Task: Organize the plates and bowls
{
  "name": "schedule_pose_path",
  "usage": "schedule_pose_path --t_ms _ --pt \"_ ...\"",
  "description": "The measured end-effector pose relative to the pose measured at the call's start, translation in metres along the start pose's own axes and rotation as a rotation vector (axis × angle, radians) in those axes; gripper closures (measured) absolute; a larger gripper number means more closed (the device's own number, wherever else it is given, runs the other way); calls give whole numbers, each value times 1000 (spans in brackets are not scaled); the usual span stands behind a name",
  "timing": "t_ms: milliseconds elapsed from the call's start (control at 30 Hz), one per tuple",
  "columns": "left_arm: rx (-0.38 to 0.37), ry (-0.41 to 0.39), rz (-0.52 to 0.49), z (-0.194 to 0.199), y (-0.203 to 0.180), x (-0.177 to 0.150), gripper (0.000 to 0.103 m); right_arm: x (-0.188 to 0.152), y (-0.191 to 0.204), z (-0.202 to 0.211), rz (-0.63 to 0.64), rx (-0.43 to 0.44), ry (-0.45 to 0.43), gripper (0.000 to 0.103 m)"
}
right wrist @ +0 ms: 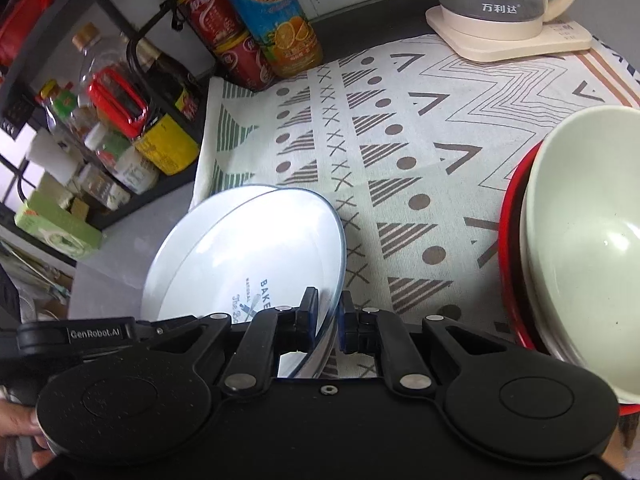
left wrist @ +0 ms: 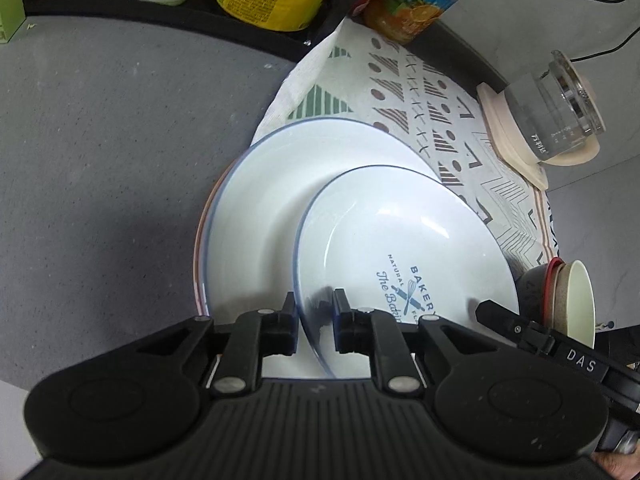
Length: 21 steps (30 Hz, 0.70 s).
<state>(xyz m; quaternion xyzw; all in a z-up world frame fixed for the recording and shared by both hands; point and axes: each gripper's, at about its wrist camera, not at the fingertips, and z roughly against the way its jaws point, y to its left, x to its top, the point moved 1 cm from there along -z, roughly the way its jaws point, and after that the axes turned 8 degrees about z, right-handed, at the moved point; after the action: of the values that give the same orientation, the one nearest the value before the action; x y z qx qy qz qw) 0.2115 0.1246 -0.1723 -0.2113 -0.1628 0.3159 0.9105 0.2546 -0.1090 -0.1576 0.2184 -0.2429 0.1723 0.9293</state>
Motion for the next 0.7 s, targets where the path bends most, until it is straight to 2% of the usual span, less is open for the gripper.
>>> schedule_pose_path --t_ms 300,433,533,667,700 --pt "36 8 5 -5 -3 3 88 -3 2 -5 0 -22 7 96" --pt "88 7 -19 -3 -5 8 88 -3 3 -7 0 -30 7 96" --pt "89 20 -7 1 -2 14 79 -3 3 -9 -4 -33 10 95" --pt "77 -22 -23 18 -2 20 58 -3 5 -11 4 -47 14 94" --pt "70 -33 -24 22 -2 21 56 -2 5 -12 4 -48 14 94"
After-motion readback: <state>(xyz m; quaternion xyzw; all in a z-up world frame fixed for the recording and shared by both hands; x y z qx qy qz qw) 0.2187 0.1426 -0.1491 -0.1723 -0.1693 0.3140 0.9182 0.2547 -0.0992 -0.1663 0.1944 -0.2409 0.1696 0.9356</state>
